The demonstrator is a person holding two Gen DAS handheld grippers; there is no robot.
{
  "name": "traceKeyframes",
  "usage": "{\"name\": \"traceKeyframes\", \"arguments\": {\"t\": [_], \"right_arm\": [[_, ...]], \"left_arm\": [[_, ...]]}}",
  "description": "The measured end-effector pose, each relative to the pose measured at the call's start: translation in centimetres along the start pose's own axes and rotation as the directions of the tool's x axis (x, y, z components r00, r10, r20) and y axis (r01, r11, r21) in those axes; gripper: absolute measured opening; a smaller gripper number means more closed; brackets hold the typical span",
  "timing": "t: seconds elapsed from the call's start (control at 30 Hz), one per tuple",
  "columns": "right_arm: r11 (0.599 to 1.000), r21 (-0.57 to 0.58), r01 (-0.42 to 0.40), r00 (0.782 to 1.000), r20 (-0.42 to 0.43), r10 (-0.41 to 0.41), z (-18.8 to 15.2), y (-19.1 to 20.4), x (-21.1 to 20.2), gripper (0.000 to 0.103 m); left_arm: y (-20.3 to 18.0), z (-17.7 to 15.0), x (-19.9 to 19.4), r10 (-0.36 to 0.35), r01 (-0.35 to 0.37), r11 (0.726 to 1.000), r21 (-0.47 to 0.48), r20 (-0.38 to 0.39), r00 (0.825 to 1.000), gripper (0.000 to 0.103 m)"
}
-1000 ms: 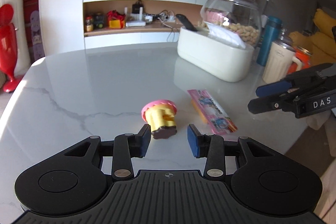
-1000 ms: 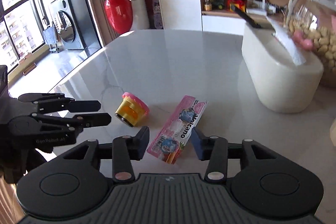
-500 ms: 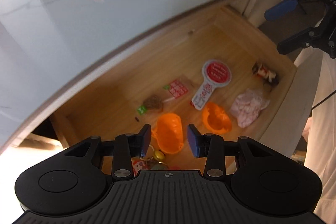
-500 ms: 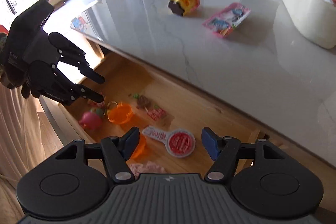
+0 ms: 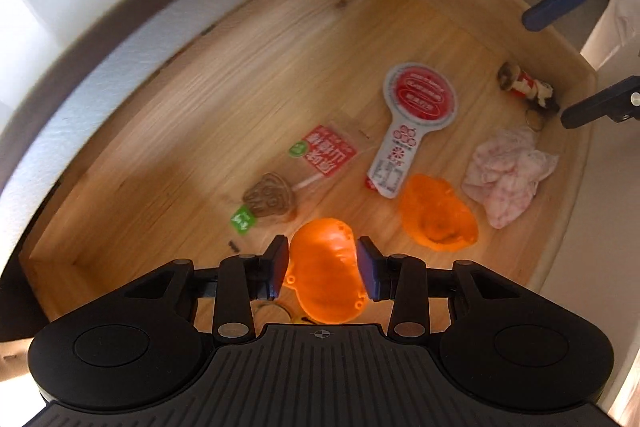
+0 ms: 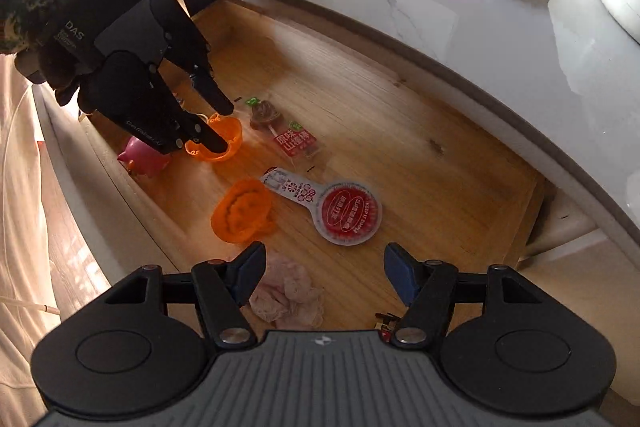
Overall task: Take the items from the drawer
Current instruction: 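Grasp the orange pumpkin container with the left tool while the right reaches into the drawer, then grasp the pink-white tissue with the right tool while the left lifts the orange container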
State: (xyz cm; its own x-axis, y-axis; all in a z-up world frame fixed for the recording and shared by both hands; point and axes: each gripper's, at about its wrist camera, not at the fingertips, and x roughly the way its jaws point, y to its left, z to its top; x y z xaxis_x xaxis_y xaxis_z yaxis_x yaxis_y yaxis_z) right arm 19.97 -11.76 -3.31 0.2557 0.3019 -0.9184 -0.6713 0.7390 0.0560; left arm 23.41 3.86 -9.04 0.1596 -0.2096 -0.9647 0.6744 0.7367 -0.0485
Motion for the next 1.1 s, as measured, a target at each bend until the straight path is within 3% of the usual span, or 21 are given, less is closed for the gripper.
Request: {"name": "traceKeyframes", "arguments": {"t": [0.17, 0.43, 0.5, 0.53, 0.63, 0.83, 0.93, 1.03, 1.1], "right_arm": [[1.000, 0.007, -0.006, 1.000, -0.012, 0.006, 0.2, -0.2, 0.4, 0.066], [1.000, 0.015, -0.006, 1.000, -0.025, 0.006, 0.4, -0.2, 0.9, 0.066], [1.000, 0.018, -0.007, 1.000, -0.027, 0.008, 0.5, -0.2, 1.0, 0.066], [1.000, 0.021, -0.010, 1.000, -0.027, 0.011, 0.5, -0.3, 1.1, 0.066], [0.999, 0.037, -0.014, 1.000, -0.024, 0.015, 0.5, -0.5, 1.0, 0.066], [0.999, 0.036, -0.018, 1.000, -0.025, 0.018, 1.0, -0.9, 0.6, 0.066], [0.996, 0.051, -0.068, 0.994, -0.087, 0.072, 2.0, -1.3, 1.5, 0.066], [0.972, 0.173, -0.157, 0.962, -0.196, 0.191, 3.1, -2.2, 3.6, 0.065], [0.952, 0.256, -0.170, 0.934, -0.266, 0.238, 3.6, -2.4, 5.4, 0.064]], "left_arm": [[-0.1, -0.2, 1.1, 0.017, -0.017, 1.000, -0.002, -0.049, 0.999, 0.042], [-1.8, -0.3, 2.0, 0.010, -0.001, 0.997, 0.082, -0.112, 0.994, 0.042], [-1.9, -0.2, 1.9, 0.000, 0.008, 0.997, 0.079, -0.112, 0.994, 0.031], [-1.8, -0.2, 1.7, -0.017, 0.025, 0.998, 0.066, -0.115, 0.993, 0.019], [-1.6, -0.1, 1.6, -0.014, 0.021, 0.999, 0.043, -0.149, 0.989, 0.018], [-1.5, -0.3, -1.3, 0.001, 0.001, 0.999, 0.037, -0.064, 0.998, 0.018], [-1.0, -0.6, -4.2, 0.001, -0.001, 1.000, -0.009, 0.014, 1.000, 0.018], [-0.5, -0.9, -6.8, 0.016, -0.011, 0.999, -0.048, 0.096, 0.995, 0.018], [-0.2, -1.4, -8.3, 0.021, -0.006, 0.996, -0.092, 0.155, 0.988, 0.018]]}}
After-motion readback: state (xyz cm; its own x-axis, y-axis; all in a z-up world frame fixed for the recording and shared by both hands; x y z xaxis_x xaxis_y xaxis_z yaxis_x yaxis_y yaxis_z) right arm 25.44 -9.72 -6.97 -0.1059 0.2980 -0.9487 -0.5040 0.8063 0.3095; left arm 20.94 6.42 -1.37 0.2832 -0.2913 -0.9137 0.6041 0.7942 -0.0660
